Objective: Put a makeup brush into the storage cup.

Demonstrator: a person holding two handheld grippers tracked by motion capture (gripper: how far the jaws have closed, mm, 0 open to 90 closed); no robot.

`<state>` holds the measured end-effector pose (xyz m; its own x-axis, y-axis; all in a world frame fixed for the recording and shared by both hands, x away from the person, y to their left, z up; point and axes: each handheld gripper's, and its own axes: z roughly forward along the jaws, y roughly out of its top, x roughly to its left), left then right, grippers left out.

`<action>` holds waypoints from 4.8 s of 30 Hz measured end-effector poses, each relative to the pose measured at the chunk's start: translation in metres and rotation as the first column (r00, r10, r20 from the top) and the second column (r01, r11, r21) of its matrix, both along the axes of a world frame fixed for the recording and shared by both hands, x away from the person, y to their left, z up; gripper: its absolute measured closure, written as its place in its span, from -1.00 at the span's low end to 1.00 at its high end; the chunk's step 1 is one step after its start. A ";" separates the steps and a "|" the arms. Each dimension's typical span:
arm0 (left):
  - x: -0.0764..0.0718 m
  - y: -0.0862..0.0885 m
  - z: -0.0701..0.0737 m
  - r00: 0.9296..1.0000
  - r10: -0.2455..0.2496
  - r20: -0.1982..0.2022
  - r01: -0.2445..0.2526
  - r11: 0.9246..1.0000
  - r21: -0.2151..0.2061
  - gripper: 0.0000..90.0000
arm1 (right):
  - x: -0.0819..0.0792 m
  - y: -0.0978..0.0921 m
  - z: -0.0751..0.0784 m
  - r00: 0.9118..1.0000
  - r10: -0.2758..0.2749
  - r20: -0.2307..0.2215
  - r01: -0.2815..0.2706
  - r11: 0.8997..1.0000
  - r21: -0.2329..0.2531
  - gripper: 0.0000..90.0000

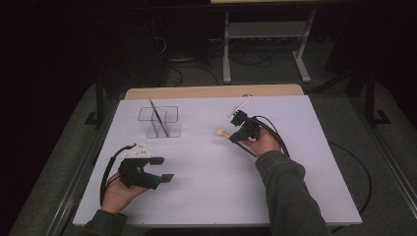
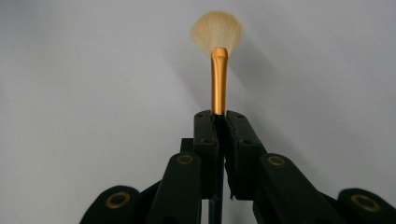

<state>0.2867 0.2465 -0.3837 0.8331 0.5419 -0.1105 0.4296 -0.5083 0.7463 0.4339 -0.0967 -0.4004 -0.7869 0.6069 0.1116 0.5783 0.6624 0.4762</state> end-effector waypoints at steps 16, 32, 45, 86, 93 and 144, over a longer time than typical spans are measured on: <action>0.001 0.000 -0.002 1.000 0.001 -0.012 -0.001 1.000 -0.003 -0.37 | -0.014 -0.005 0.015 0.999 0.028 0.019 -0.030 0.995 0.094 0.84; 0.001 0.000 -0.002 1.000 -0.003 -0.003 0.003 1.000 -0.007 -0.37 | -0.032 -0.011 0.021 0.999 0.042 0.034 -0.047 0.985 0.164 0.83; 0.002 0.001 -0.001 1.000 -0.005 0.001 0.005 1.000 -0.001 -0.37 | -0.048 -0.015 0.024 0.997 0.061 0.053 -0.071 0.973 0.221 0.84; 0.004 -0.009 -0.002 1.000 -0.021 -0.021 0.021 1.000 -0.010 -0.38 | -0.093 -0.021 0.022 0.984 0.138 0.111 -0.166 0.937 0.307 0.84; 0.007 -0.013 0.001 1.000 -0.027 -0.016 0.026 0.999 -0.019 -0.38 | -0.098 -0.022 0.022 0.982 0.148 0.117 -0.179 0.930 0.321 0.84; 0.021 -0.072 0.037 0.988 -0.152 -0.020 0.153 0.988 0.024 -0.36 | -0.121 -0.014 0.022 0.963 0.226 0.146 -0.267 0.866 0.423 0.83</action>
